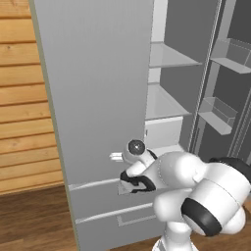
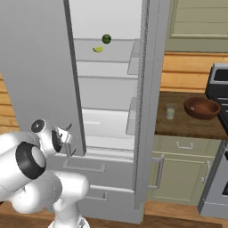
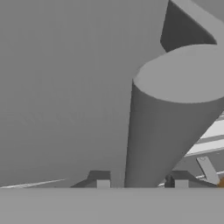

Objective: Grab a lemon wedge from the fridge and one ice cube from the ice bowl, and put them in the glass of lemonade.

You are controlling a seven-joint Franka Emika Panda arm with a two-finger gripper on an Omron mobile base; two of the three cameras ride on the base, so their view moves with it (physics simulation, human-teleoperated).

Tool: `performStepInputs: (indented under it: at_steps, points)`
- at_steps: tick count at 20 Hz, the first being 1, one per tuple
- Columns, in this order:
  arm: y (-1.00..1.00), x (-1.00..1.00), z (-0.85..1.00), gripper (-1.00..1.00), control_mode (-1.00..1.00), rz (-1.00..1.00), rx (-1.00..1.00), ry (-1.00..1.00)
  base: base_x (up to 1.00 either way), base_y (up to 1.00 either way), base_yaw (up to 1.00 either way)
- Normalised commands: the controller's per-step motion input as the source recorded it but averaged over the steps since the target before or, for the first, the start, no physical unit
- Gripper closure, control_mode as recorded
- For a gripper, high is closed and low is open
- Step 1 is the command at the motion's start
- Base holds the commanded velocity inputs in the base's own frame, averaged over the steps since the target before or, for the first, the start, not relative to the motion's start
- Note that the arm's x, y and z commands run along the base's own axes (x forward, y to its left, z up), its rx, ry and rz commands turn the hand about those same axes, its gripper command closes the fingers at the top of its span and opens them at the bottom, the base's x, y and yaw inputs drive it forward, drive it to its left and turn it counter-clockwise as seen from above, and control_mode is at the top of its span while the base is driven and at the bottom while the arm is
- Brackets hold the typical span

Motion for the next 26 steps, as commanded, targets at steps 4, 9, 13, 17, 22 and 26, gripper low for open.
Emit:
performStepInputs:
  at_steps: [4, 9, 13, 17, 22, 26]
  points:
    - [0.40, -0.39, 0.38, 1.00, -1.00, 0.04, 0.00, -0.01, 0.00, 0.00, 0.00]
    - [0.40, -0.75, 0.58, 1.00, -1.00, 0.13, 0.00, 0.02, 0.00, 0.00, 0.00]
    - [0.38, -1.00, 0.35, 1.00, -1.00, 0.23, 0.00, 0.01, 0.00, 0.00, 0.00]
    - [0.12, -1.00, 0.61, 1.00, -1.00, 0.23, 0.00, 0.00, 0.00, 0.00, 0.00]
    - [-0.16, -0.65, 1.00, 1.00, -1.00, 0.06, 0.00, -0.02, 0.00, 0.00, 0.00]
    - [-0.14, -0.30, 1.00, 1.00, -1.00, 0.00, -0.01, 0.00, 0.00, 0.00, 0.00]
